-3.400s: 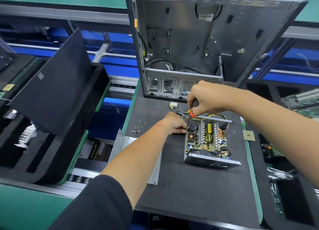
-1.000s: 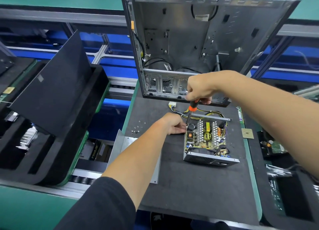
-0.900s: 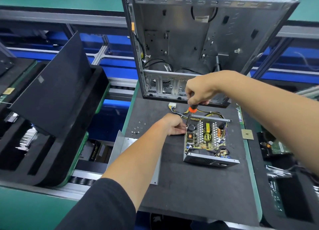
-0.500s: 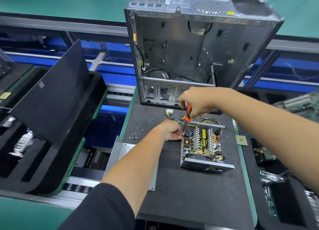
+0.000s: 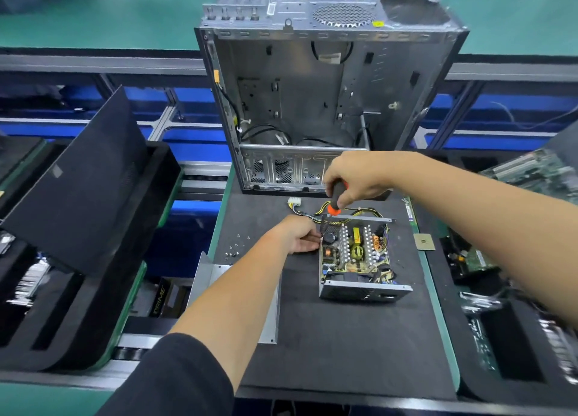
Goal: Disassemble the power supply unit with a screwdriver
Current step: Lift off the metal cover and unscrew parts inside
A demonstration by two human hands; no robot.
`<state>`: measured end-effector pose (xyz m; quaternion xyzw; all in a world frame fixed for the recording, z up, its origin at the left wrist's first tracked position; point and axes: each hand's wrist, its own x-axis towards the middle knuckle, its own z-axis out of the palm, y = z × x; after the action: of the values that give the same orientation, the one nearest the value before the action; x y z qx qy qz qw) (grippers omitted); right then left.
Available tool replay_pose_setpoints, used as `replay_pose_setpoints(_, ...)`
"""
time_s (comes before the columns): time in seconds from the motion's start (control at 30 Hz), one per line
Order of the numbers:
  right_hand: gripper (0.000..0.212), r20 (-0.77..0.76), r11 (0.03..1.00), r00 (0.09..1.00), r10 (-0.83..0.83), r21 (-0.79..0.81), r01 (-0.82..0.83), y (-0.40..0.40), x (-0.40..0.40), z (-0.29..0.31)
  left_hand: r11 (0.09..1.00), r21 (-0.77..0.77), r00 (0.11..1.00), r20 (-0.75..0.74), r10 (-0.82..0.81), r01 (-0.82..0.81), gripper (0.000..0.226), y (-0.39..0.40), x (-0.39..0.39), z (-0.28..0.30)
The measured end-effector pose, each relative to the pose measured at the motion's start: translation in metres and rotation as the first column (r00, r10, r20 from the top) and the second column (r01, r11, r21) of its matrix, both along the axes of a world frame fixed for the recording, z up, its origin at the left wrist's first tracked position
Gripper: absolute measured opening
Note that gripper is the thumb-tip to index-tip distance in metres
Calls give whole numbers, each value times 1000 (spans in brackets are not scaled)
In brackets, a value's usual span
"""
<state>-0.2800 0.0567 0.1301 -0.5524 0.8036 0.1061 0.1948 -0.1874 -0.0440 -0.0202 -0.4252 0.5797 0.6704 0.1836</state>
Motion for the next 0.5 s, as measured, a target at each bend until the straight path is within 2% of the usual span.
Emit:
replay_pose_setpoints(0.1,26,42,997,998,45,-63,-42,3,0,-1,1000,8,1000,4,19,-19,22,1,0,-2)
replay_pose_setpoints(0.23,29,77,997,997,24,-80,-17,0,1,0,998,44,999,12,48,-49,22,0,3,-4)
replay_pose_setpoints(0.37,24,205,980,969,-140,-111,165,-4,7,-5,996,52,998,2,67,-67,21,0,3,-2)
replay_pose_setpoints(0.4,29,198,976,965,-169,-99,192,-6,9,-8,996,55,998,-3,68,-68,20,1,4,-1)
replay_pose_setpoints(0.5,68,176,962,951,-255,-51,267,-13,15,-11,995,79,998,-6,57,-56,19,1,4,0)
